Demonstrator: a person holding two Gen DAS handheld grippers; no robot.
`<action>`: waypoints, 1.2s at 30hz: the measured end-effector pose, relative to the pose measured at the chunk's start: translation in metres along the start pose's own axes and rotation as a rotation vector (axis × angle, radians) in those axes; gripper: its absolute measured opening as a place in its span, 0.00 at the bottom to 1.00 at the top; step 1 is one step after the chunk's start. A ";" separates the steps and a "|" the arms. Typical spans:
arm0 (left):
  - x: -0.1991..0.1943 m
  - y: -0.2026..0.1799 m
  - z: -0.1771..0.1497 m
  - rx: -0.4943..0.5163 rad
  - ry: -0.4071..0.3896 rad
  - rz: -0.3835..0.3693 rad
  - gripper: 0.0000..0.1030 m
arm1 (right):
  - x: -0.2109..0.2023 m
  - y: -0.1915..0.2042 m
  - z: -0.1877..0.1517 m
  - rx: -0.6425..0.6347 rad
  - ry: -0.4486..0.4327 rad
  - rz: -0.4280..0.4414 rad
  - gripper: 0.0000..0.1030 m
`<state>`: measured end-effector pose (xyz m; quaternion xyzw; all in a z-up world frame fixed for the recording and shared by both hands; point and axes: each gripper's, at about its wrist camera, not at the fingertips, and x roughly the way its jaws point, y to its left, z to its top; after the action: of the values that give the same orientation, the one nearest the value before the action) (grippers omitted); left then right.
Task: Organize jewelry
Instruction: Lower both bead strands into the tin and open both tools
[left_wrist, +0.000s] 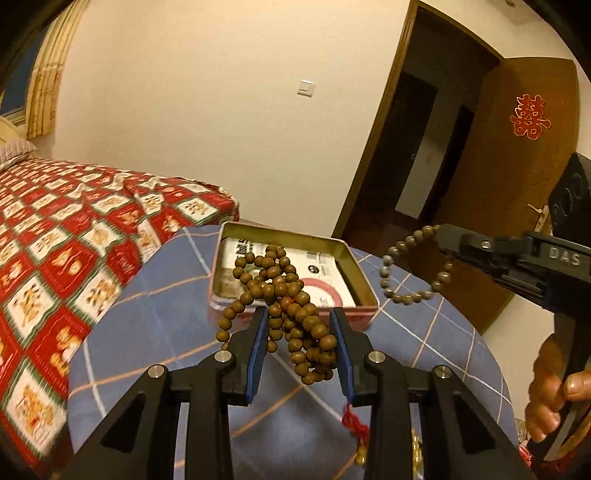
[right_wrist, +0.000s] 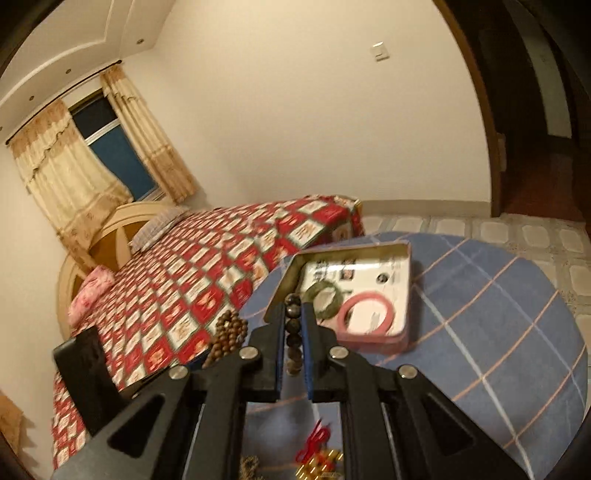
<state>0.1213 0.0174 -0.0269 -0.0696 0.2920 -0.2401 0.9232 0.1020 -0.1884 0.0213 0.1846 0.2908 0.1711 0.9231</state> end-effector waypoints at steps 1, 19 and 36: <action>0.003 -0.001 0.002 0.003 -0.001 0.000 0.33 | 0.005 -0.002 0.003 -0.003 -0.006 -0.016 0.12; 0.099 0.015 0.045 0.056 0.061 0.016 0.33 | 0.105 -0.056 0.026 0.091 0.092 -0.048 0.12; 0.147 0.025 0.040 0.069 0.142 0.084 0.35 | 0.139 -0.076 0.023 -0.020 0.137 -0.220 0.23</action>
<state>0.2591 -0.0320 -0.0754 -0.0083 0.3510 -0.2155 0.9112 0.2388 -0.2014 -0.0609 0.1304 0.3702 0.0837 0.9160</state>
